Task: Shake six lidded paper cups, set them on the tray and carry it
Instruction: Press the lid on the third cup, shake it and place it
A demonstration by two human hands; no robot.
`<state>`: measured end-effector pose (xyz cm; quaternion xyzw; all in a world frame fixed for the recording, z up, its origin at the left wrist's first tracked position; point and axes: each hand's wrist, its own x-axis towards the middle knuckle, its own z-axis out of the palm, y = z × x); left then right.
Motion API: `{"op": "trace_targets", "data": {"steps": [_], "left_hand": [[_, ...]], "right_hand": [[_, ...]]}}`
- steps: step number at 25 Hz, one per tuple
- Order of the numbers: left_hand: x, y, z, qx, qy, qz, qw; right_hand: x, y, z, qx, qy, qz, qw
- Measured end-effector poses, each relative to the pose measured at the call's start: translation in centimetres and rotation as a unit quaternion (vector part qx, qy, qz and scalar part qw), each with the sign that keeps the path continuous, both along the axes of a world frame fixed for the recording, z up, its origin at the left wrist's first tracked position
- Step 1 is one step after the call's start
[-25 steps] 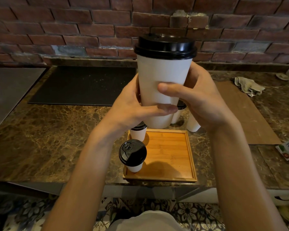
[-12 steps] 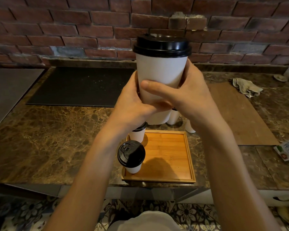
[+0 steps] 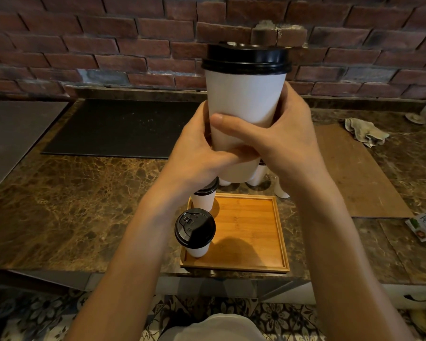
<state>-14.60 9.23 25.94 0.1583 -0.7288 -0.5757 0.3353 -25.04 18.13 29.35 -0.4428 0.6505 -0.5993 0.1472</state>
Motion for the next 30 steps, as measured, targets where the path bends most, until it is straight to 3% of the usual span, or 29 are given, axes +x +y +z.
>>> {"op": "trace_targets", "data": {"steps": [7, 13, 30], "left_hand": [[0.6, -0.3, 0.2, 0.017, -0.013, -0.057, 0.998], [0.9, -0.2, 0.4, 0.017, -0.024, -0.071, 0.997], [1.2, -0.3, -0.3, -0.015, 0.003, -0.012, 1.000]], "right_hand": [[-0.9, 0.7, 0.3, -0.014, -0.050, 0.083, 0.995], [-1.0, 1.0, 0.2, -0.019, -0.036, 0.130, 0.991], [-0.9, 1.5, 0.2, 0.025, 0.065, 0.050, 0.996]]}}
